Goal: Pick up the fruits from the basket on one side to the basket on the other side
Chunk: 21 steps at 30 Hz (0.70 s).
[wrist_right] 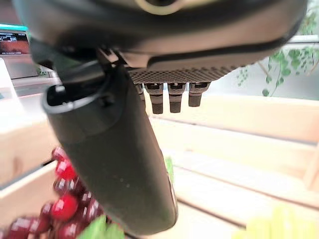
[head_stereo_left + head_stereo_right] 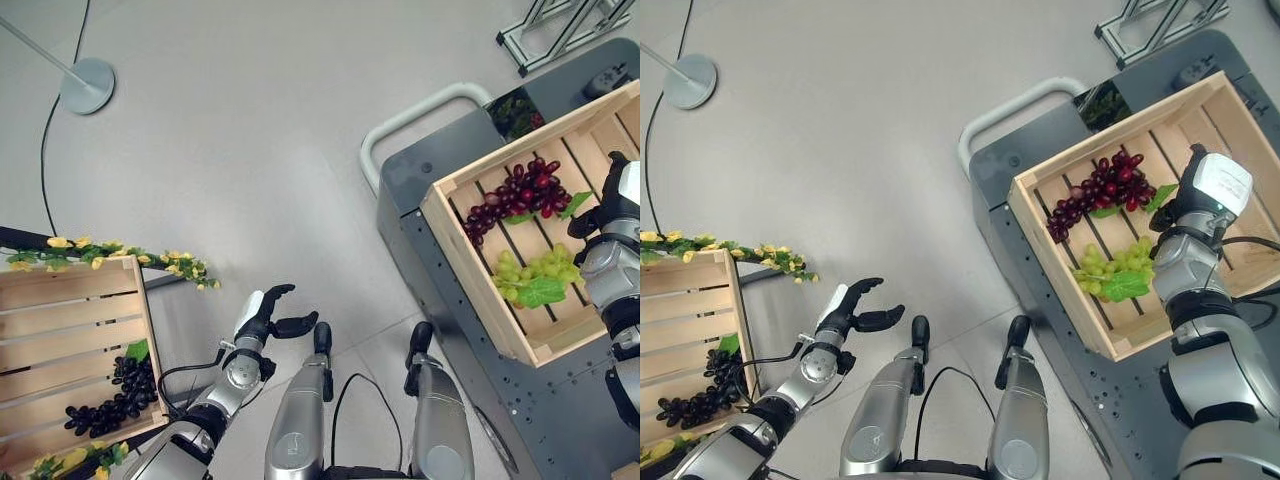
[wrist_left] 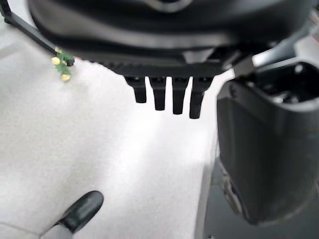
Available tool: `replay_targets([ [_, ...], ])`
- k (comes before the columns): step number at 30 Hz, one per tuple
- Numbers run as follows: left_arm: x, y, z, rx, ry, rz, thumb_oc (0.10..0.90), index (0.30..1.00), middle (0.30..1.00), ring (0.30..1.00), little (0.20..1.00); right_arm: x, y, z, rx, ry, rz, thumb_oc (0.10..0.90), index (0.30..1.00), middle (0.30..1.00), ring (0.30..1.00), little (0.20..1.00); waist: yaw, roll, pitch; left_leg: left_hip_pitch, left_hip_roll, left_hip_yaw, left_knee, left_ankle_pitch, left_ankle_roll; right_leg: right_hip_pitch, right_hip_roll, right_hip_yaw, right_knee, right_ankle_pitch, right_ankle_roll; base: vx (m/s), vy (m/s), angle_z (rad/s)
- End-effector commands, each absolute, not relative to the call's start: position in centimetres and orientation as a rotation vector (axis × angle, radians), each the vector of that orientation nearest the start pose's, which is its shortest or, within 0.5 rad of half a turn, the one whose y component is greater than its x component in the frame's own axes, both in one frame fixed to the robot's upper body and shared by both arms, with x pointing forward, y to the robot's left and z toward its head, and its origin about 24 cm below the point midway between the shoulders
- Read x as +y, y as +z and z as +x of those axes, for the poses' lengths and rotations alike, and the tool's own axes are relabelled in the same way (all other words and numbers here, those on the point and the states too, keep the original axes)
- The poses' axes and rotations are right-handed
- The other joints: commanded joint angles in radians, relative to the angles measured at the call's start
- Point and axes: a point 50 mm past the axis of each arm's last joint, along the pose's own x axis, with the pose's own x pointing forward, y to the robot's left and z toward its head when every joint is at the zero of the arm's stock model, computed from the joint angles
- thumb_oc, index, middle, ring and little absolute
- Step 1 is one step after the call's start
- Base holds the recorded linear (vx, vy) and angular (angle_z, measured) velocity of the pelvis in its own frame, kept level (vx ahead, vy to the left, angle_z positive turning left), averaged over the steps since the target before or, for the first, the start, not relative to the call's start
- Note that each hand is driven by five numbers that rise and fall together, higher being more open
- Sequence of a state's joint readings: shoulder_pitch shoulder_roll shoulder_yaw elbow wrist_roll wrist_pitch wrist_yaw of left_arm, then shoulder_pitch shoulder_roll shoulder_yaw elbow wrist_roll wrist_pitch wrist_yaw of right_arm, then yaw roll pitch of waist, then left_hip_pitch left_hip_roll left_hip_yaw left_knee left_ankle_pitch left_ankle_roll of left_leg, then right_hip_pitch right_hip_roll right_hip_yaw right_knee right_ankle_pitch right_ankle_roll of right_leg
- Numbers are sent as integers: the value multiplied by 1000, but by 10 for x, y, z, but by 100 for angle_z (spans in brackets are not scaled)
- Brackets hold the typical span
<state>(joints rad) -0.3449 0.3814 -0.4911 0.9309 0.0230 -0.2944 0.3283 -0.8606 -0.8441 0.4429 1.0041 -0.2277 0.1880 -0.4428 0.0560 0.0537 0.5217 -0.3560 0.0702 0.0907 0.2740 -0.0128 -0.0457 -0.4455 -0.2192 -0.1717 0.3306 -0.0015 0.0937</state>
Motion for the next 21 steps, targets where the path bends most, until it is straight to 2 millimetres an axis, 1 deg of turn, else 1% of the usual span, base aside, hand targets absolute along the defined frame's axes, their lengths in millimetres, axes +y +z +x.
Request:
replay_targets([
  [1,208,-36,269,181,-4,614,800,900,900,900,900,-374,229,343,27,-828,-1309,800,900,900,900,900,-3,-24,-2,-60,-1,-22,183,-95,21,-3,-24,14,124,-36,-20,41,3,2],
  [5,207,-36,268,175,-4,590,800,900,900,900,900,-375,235,343,13,-833,-1298,800,900,900,900,900,1,-13,-2,-80,-8,-29,198,-100,23,-24,-26,16,151,-49,-27,40,0,2],
  [8,203,-35,265,152,-25,571,800,900,900,900,900,-374,251,344,-2,-838,-1294,800,900,900,900,900,9,6,-2,-110,-19,-40,207,-95,23,-56,-27,18,178,-60,-35,30,9,2],
  [12,201,-32,265,134,-28,541,800,900,900,900,900,-370,262,349,-5,-821,-1307,800,900,900,900,900,19,19,-2,-137,-27,-43,213,-88,26,-85,-27,14,195,-64,-40,2,4,1],
  [16,196,-25,265,84,-44,508,800,900,900,900,900,-367,269,354,19,-794,-1348,800,900,900,900,900,35,35,-2,-170,-36,-51,216,-79,32,-118,-23,11,210,-65,-45,1,1,1],
  [21,195,-22,264,62,-47,482,800,900,900,900,900,-367,276,354,21,-801,-1387,800,900,900,900,900,45,50,-2,-197,-41,-53,222,-73,35,-143,-25,9,228,-70,-49,15,4,9],
])
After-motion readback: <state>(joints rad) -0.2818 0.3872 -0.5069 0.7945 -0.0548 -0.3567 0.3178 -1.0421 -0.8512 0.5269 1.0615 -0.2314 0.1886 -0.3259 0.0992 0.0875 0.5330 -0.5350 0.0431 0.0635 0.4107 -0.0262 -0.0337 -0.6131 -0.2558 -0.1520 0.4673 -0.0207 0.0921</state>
